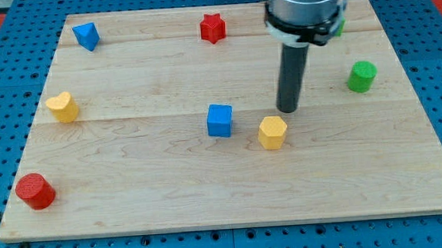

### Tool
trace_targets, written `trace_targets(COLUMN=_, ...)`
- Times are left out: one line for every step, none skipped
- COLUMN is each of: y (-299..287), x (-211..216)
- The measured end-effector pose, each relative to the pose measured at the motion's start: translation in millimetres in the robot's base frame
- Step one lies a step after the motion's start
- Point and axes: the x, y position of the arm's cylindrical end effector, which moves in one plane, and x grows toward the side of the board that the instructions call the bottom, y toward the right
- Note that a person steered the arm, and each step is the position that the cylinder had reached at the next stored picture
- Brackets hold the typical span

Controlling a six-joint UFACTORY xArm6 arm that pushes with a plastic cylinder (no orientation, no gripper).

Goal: Move yellow hexagon slightly left and down

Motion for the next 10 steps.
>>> trace_targets(y=33, x=0)
trace_targets(y=-4, x=3)
trace_targets(y=-76, x=6)
trace_targets(y=-94, x=8)
trace_targets(y=-61, x=-14)
trace_targets(y=-18, x=-16)
trace_targets(y=6, x=25)
trace_targets(y=6, x=47)
trace_targets(y=-16, x=48)
trace_targets(y=-31, x=52)
